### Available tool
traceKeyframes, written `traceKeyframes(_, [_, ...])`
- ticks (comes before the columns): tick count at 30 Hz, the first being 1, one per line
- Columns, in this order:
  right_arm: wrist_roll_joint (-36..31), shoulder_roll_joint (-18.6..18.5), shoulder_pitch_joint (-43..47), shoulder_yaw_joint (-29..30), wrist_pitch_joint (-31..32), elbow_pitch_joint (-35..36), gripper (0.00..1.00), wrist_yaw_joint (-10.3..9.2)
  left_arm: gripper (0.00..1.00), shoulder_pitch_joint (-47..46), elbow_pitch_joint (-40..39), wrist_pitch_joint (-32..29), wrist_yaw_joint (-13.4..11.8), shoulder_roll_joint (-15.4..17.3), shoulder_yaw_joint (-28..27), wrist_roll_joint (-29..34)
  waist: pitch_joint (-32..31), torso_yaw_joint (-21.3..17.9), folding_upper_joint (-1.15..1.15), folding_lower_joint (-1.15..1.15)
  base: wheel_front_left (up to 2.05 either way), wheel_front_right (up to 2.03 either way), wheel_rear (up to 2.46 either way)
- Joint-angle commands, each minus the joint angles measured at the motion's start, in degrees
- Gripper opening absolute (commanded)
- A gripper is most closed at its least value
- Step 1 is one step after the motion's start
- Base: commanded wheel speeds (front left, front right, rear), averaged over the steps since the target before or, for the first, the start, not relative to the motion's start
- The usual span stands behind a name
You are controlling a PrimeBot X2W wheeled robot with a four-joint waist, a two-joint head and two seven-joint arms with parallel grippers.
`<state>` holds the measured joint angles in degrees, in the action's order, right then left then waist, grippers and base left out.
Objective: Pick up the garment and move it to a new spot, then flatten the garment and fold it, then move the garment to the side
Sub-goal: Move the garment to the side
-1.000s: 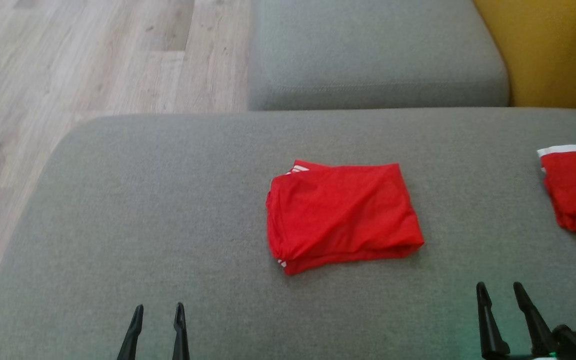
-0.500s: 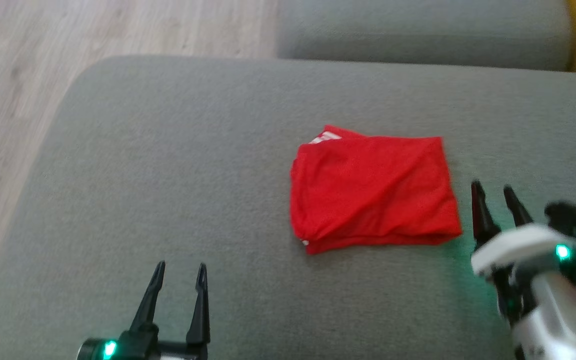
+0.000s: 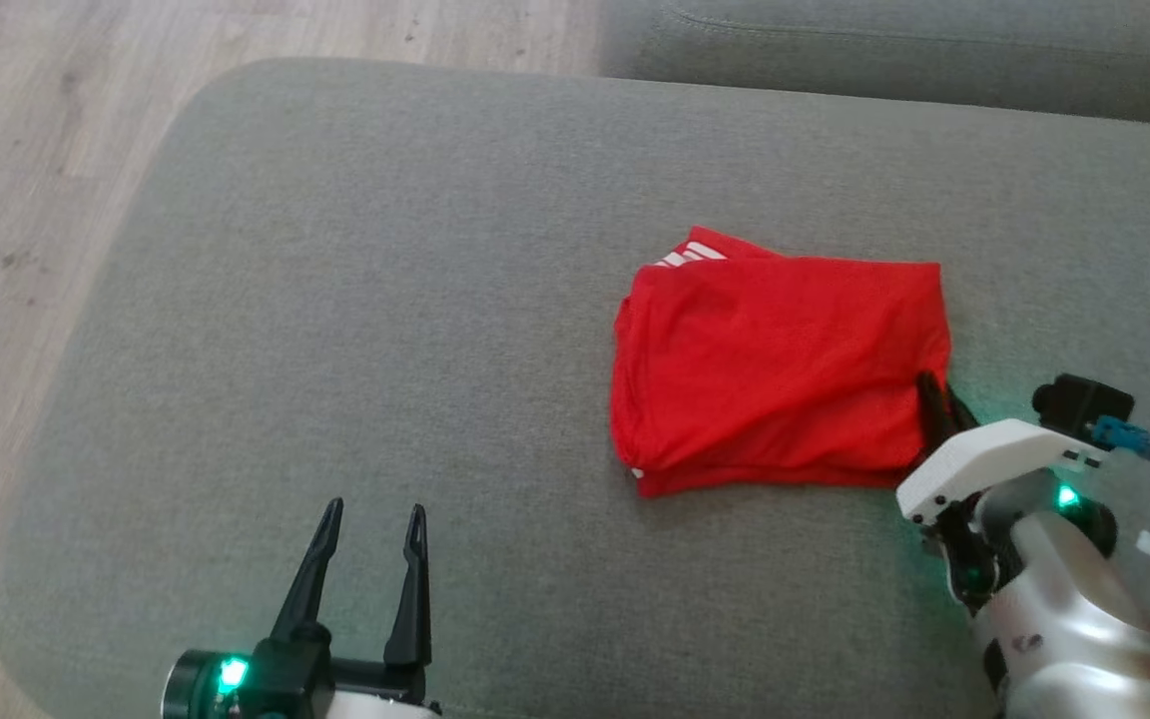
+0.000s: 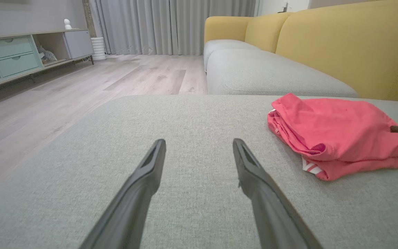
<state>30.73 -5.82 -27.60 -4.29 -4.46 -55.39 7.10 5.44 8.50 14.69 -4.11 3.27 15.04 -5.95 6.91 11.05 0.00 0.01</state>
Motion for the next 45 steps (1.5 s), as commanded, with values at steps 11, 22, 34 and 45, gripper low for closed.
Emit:
traceKeyframes(11, [1.1,-11.7,-4.7,-5.4,-7.7,1.7,0.0,0.39,1.0,-3.3,-3.2,0.3,-0.2,-0.4,-2.2,0.5,2.4,-8.1,0.0,-0.01,0.0,0.0,0.0])
traceKeyframes(22, [0.5,-25.7,-9.7,-3.0,-8.9,2.4,0.0,0.39,1.0,-5.8,-4.2,0.3,0.2,-0.2,-2.8,2.0,8.6,-12.9,0.0,-0.01,0.0,0.0,0.0])
traceKeyframes(34, [-5.8,-33.9,-15.5,6.2,-9.5,-3.7,1.0,0.39,1.0,-10.4,-4.9,0.3,0.7,0.4,-3.8,2.9,13.0,-15.2,0.0,-0.01,0.0,0.0,0.0])
traceKeyframes(45, [-15.8,-22.2,-6.9,8.5,-10.5,-5.0,1.0,0.39,1.0,-4.5,-2.4,0.3,-0.1,-0.3,-6.2,-5.2,-3.0,-14.4,0.0,-0.01,0.0,0.0,0.0])
